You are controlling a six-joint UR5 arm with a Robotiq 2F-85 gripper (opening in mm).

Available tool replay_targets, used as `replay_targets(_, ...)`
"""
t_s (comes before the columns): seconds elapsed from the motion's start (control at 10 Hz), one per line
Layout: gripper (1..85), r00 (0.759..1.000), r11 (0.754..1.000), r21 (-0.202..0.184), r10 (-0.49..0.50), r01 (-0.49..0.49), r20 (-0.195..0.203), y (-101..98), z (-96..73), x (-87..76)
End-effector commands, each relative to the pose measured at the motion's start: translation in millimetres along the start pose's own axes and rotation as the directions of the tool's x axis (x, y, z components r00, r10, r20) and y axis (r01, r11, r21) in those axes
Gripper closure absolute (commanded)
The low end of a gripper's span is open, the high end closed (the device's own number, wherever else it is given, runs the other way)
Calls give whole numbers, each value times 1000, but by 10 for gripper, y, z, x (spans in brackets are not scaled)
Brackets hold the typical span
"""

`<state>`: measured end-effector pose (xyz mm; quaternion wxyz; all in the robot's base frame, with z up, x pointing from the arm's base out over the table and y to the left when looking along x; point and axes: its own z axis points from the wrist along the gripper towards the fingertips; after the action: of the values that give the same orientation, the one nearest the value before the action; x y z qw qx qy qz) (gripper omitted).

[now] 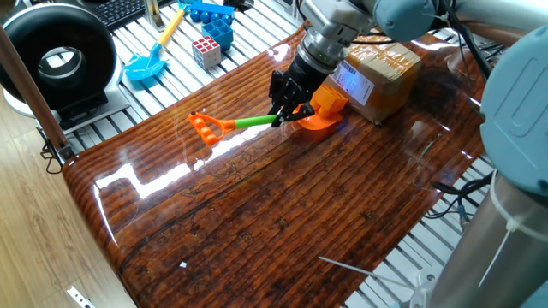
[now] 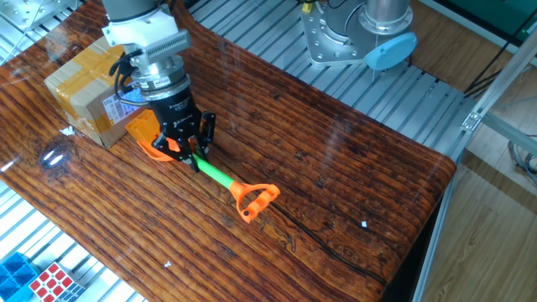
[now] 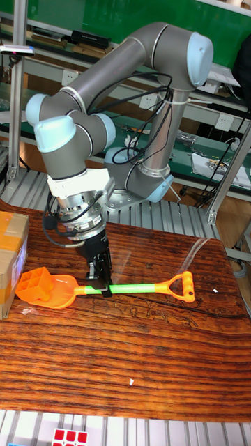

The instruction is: Use a shovel to scoop up an object

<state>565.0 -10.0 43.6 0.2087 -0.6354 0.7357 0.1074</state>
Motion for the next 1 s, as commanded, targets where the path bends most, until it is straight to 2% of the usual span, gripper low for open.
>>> replay_targets(0.0,847,999,1000,4,14,-14,-28,-8,21,62)
replay_targets(0.1,847,999,999,10,34,-33,-40,12,31,50)
replay_targets(0.2,847,999,999,-12,50,-50,-17,50,6,4)
replay_targets(0.4,847,999,999,-34,31,-32,-14,40,-120,152)
replay_targets(0.5,847,999,998,-41,46,-46,-12,43,-97,142)
replay_targets(0.7,847,997,997,-34,68,-69,-46,-10,-17,121)
replay_targets(0.9,847,992,994,-39,96,-99,-79,-79,34,15)
